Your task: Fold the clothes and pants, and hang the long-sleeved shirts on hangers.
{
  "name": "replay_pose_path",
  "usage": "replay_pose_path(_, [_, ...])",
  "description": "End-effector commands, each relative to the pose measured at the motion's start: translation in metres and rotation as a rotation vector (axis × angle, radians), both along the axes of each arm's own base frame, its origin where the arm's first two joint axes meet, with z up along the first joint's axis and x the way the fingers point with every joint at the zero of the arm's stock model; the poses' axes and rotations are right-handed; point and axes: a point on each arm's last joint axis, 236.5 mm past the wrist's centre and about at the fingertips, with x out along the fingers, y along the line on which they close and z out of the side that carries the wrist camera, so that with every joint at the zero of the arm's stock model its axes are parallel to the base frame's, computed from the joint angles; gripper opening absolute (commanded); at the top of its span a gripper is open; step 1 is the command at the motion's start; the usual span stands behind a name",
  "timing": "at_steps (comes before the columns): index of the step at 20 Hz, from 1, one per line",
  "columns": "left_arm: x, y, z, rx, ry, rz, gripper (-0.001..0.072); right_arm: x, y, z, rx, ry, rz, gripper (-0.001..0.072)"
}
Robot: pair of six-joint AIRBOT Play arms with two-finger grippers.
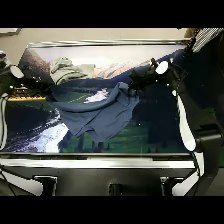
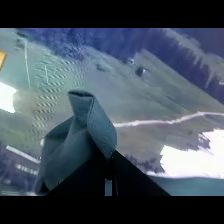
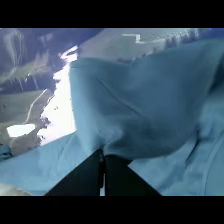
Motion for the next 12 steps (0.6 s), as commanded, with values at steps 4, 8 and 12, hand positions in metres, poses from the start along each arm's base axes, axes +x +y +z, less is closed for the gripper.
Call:
replay_pose_path(4, [-0.008,-0.004,-0.034,-0.039,0.078,-0.071,0.0462,-0.002,0.001,-0.008,0.087,-0.009,0.102,0.0028])
replay_pose_path(8, [-0.040,0.020,0.032,-0.063,0.042,-0.119,0.0516,-0.040,-0.003,0.009,0.048,-0.026,0.324,0.0028])
replay_pose_path(12, [-0.099,-0.007,0.064,-0.207,0.000,-0.082,0.0516,-0.054,-0.022,0.022,-0.042,-0.056,0.396,0.0028])
